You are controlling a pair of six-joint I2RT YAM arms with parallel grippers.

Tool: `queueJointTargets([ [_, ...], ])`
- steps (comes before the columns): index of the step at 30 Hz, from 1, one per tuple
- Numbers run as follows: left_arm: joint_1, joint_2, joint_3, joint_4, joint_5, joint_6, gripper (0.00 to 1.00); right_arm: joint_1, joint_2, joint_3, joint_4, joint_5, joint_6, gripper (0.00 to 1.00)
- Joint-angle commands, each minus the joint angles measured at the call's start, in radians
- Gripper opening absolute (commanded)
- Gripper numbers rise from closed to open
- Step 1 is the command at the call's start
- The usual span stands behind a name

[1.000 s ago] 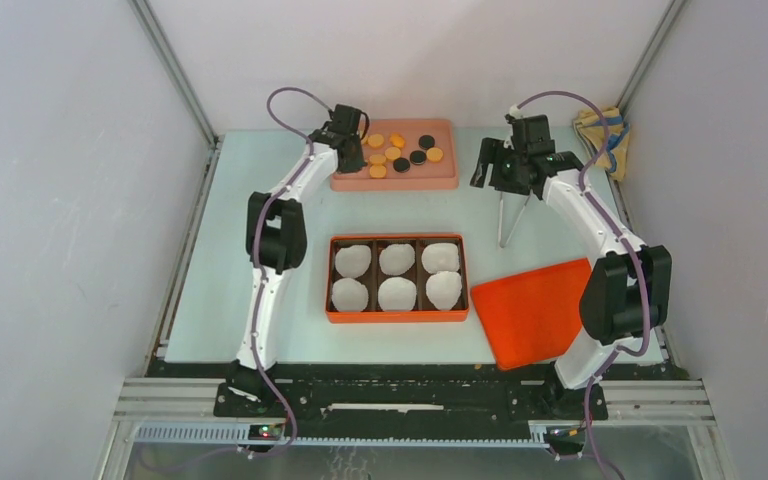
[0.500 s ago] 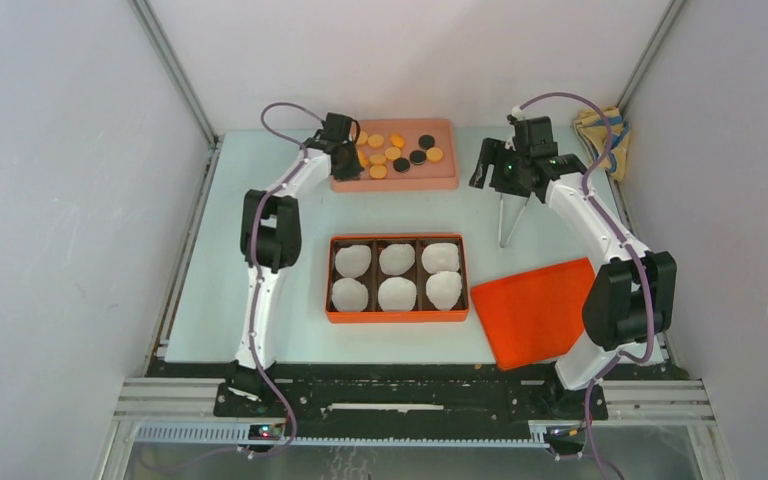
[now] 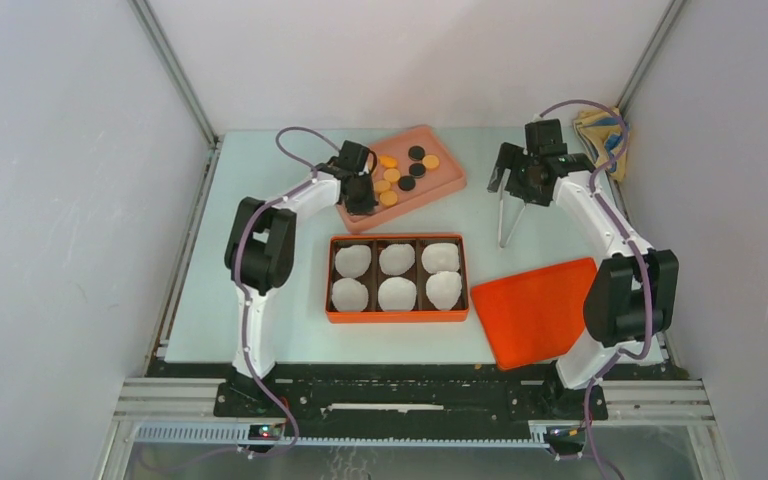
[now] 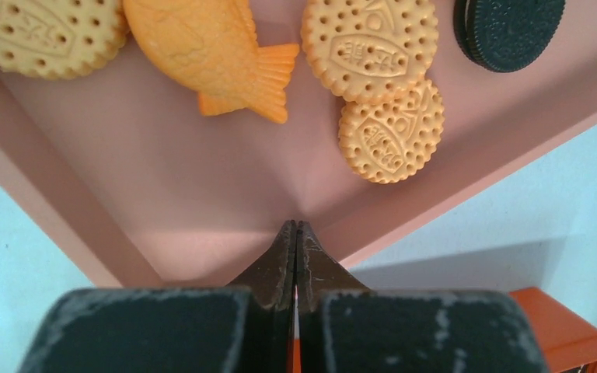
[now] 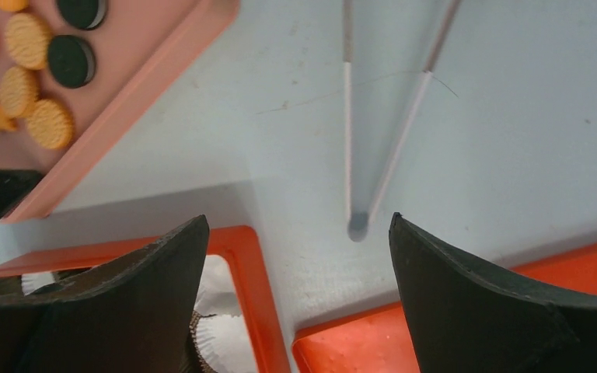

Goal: Pack the cookies

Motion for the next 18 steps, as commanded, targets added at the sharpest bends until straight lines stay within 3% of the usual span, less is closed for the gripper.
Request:
queueJointTargets([
  [1, 0.001, -0.069, -0.096, -0.047, -0.004, 0.002, 0.00, -0.048, 0.047, -0.010, -0.073, 0.026, 0.051, 0.95],
  [11, -0.001, -0.222, -0.348, 0.040, 0.017, -0.020, 0.00, -0.070, 0.206, -0.019, -0.079, -0.006, 0.067, 0.99],
  [18, -0.006, -0.296, -0.459, 0.078, 0.020, -0.004, 0.00, -0.071, 0.382, 0.116, -0.108, 0.008, 0.075, 1.00],
])
